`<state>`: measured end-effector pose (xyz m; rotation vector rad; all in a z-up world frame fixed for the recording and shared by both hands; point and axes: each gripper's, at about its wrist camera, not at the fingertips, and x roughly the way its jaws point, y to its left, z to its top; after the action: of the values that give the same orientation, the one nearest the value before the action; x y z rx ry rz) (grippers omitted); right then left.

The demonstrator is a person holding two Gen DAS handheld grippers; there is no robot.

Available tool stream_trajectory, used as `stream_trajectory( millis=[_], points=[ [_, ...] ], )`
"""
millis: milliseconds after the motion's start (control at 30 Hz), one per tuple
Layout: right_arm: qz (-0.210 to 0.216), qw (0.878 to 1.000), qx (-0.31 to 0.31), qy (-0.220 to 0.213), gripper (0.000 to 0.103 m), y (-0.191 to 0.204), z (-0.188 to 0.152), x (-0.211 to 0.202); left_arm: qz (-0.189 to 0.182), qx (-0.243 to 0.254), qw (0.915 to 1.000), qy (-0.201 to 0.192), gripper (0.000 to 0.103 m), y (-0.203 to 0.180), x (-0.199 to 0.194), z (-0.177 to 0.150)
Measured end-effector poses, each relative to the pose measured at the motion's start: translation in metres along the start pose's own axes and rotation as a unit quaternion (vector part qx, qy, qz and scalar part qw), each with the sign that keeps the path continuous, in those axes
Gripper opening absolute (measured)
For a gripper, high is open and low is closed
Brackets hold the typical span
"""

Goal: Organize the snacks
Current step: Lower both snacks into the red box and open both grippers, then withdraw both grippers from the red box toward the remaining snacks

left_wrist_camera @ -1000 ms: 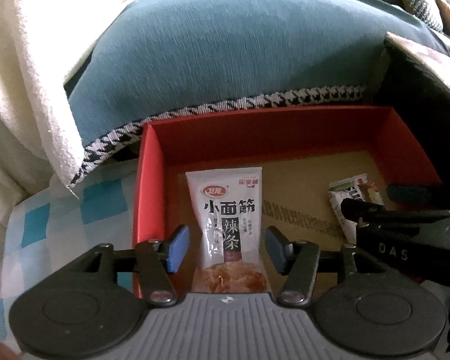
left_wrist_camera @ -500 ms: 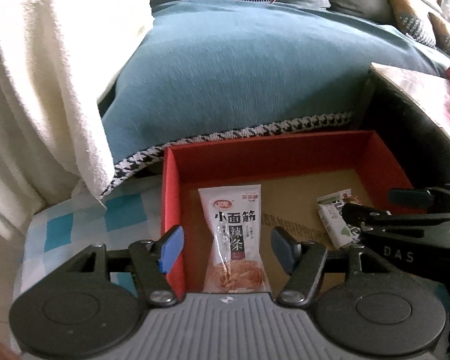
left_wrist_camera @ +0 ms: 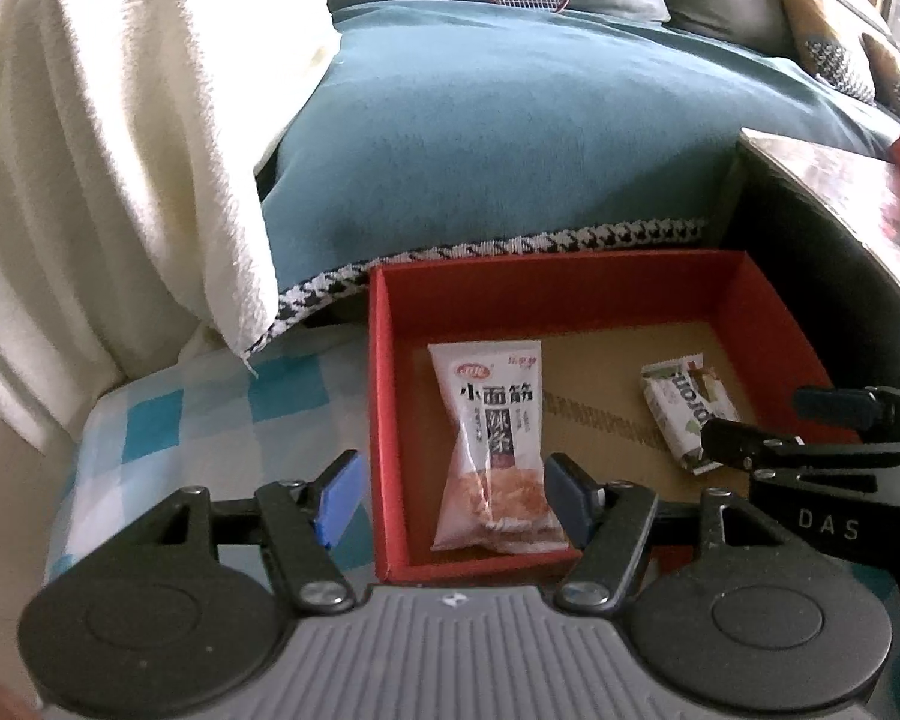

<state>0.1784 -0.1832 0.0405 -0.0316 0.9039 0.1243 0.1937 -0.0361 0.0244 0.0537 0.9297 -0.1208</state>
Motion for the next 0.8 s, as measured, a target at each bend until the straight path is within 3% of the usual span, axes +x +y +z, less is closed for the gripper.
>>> stream_trajectory(
  millis=[567,800],
  points=[
    [0.020,1.000,0.005,0.002,0.076,0.023,-0.041,-0.035,-0.010,-0.003,0.9999,0.006,0.061,0.013,-0.038,-0.039],
    [0.030,0.999,0.003,0.019,0.077,0.034,-0.064,-0.043,-0.006,-0.012,0.9996,0.026,0.062,0.029,-0.047,-0.065]
  ],
)
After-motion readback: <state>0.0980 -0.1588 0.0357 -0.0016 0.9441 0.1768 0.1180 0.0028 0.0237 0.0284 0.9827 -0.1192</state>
